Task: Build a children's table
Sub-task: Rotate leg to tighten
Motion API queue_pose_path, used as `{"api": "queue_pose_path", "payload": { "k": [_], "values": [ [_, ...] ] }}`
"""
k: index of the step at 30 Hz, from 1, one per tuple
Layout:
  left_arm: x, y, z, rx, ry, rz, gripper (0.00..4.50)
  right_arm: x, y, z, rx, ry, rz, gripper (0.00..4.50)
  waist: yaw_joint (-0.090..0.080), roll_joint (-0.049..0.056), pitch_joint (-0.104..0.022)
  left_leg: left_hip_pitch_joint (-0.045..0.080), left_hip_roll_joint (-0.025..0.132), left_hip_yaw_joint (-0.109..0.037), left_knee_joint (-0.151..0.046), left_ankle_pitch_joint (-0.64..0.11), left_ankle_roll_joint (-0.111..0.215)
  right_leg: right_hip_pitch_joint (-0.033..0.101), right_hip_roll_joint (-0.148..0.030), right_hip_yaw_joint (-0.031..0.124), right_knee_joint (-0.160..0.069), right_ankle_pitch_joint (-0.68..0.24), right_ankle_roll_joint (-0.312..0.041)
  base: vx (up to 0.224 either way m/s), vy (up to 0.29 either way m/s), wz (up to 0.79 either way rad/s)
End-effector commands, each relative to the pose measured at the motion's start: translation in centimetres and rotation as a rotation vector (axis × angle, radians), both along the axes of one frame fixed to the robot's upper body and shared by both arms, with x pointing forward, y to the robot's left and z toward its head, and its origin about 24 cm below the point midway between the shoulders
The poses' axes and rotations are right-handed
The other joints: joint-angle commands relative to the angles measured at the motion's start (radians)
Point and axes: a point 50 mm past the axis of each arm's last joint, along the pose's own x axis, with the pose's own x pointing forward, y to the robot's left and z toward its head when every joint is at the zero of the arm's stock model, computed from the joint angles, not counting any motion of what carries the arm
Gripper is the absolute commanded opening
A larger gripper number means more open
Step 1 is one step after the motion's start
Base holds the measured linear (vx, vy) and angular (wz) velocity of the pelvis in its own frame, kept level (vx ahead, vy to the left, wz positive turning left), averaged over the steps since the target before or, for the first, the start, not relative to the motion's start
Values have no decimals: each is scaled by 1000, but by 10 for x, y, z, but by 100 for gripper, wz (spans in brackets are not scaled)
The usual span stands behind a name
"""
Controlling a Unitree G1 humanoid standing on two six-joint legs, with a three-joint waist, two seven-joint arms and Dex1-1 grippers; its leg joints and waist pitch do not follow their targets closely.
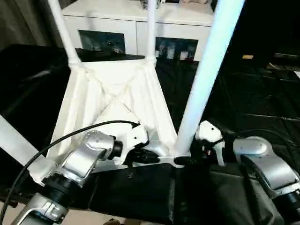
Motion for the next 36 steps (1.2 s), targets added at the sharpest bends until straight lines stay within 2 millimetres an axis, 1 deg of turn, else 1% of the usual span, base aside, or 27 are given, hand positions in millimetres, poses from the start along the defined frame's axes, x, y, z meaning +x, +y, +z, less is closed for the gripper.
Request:
{"api": "queue_pose_path", "payload": {
  "k": [1,7,9,10,12,15,16,17,18,19,20,21,22,23,24,25,26,27,28,29,30,31,32,33,34,35,36],
  "values": [
    [-2,-11,18,-65,-58,-74,0,-2,0,0,-22,3,36,299,-7,-6,-63,12,19,-3,-81,-264,24,48,-37,34,-67,-352,-179,0,0,0],
    [-1,-9,17,-55,-54,-73,0,-1,-4,-3,-55,7,32,269,-6,-6,-65,9,18,-3,-79,-242,30,51,-36,34,-61,-310,-192,0,0,0],
    [-1,-9,16,-54,-53,-73,0,-1,-4,-4,-62,11,30,267,-6,-5,-65,10,18,-2,-79,-245,30,49,-35,34,-62,-316,-192,0,0,0],
    [-1,-10,16,-51,-49,-73,0,-1,-5,-7,-71,20,29,266,-6,-7,-64,9,17,-2,-78,-249,29,50,-35,34,-63,-330,-188,0,0,0],
    [-1,-10,15,-46,-47,-71,0,-1,-5,-8,-74,27,24,265,-5,-6,-63,11,17,-2,-78,-260,28,47,-35,34,-66,-354,-182,0,0,0],
    [0,-9,14,-40,-37,-47,0,2,-5,-11,-83,18,-11,265,-7,-6,-63,10,16,-3,-78,-268,22,47,-34,33,-66,-362,-180,0,0,0],
    [3,-9,11,-32,-30,1,0,9,-6,-14,-80,-9,-95,265,-9,-6,-62,8,16,-4,-80,-270,19,48,-35,33,-66,-374,-176,0,0,0],
    [5,-9,11,-34,-30,17,0,12,-5,-14,-76,-20,-128,265,-11,-5,-62,10,15,-3,-79,-278,17,45,-35,32,-67,-384,-175,0,0,0],
    [11,-11,10,-40,-37,92,0,24,-5,-17,-56,-60,-265,265,-16,-7,-59,9,13,-4,-80,-296,13,42,-35,31,-71,-422,-168,0,0,0],
    [19,-13,9,-45,-49,179,0,35,-3,-19,-32,-90,-402,264,-26,-13,-53,6,7,-4,-80,-316,-2,39,-32,25,-79,-491,-144,0,0,0],
    [26,-16,8,-49,-57,247,0,42,-2,-21,-10,-103,-509,264,-39,-13,-58,9,2,-10,-76,-335,-20,39,-36,17,-88,-561,-117,0,0,0],
    [32,-18,6,-48,-59,313,0,48,1,-23,16,-100,-616,264,-46,-17,-60,5,2,-15,-77,-332,-27,43,-37,14,-86,-568,-106,-58,4,-10],
    [37,-22,6,-55,-51,389,0,52,4,-26,39,-89,-716,264,-55,-22,-62,-5,1,-22,-81,-327,-28,53,-38,7,-89,-574,-85,-57,16,-14],
    [41,-24,5,-59,-42,431,0,54,6,-28,51,-78,-772,263,-61,-15,-58,-4,2,-23,-83,-342,-22,48,-38,3,-95,-594,-75,-57,16,-14],
    [45,-28,5,-60,-35,486,0,56,11,-32,45,-72,-844,263,-65,-19,-58,-1,0,-24,-79,-354,-14,47,-39,0,-104,-614,-65,0,0,0],
    [45,-28,5,-60,-35,486,0,56,11,-32,45,-72,-844,262,-67,-18,-59,3,-2,-22,-77,-352,-11,42,-38,1,-106,-613,-66,0,0,0],
    [51,-35,6,-60,-41,552,0,59,17,-37,31,-74,-947,262,-68,-16,-64,6,-1,-21,-76,-331,-8,43,-39,4,-105,-569,-83,0,0,0],
    [55,-41,7,-54,-52,593,0,61,23,-41,18,-74,-1025,262,-70,-3,-63,4,-1,-21,-78,-317,-12,39,-38,8,-99,-531,-98,0,0,0],
    [58,-49,7,-46,-76,625,0,63,30,-44,9,-73,-1097,261,-76,-10,-64,1,-1,-22,-81,-317,-16,43,-32,5,-96,-495,-111,0,0,0],
    [59,-55,8,-43,-97,632,0,64,38,-46,3,-74,-1130,261,-78,-11,-62,3,-1,-19,-81,-326,-14,41,-31,6,-98,-496,-111,0,0,0],
    [60,-59,9,-42,-108,631,0,64,42,-47,1,-75,-1141,261,-81,-6,-64,10,-2,-18,-79,-342,-14,36,-31,7,-100,-488,-114,0,0,0],
    [59,-65,9,-43,-113,616,0,64,56,-47,7,-61,-1078,261,-81,-7,-66,5,-2,-19,-81,-342,-7,43,-29,7,-96,-460,-120,0,0,0],
    [59,-69,9,-43,-119,604,0,64,67,-45,49,-44,-1033,261,-79,-5,-66,4,0,-18,-82,-339,0,44,-30,10,-92,-427,-126,0,0,0],
    [59,-70,9,-42,-120,603,0,64,69,-44,65,-39,-1024,296,-79,-5,-66,4,0,-17,-82,-338,4,44,-30,11,-91,-413,-130,0,0,0],
    [59,-71,10,-41,-122,598,0,64,76,-39,130,-28,-983,317,-76,-6,-68,3,1,-16,-82,-326,10,48,-31,14,-87,-376,-141,0,0,0],
    [59,-70,10,-39,-123,597,0,64,80,-32,169,-58,-931,331,-76,-6,-69,3,2,-16,-82,-314,12,49,-31,15,-83,-354,-149,0,0,0],
    [59,-66,9,-33,-129,597,0,65,78,-22,195,-118,-886,333,-73,-4,-70,-1,2,-13,-81,-290,23,54,-31,17,-80,-314,-164,0,0,0]
  ]
}}
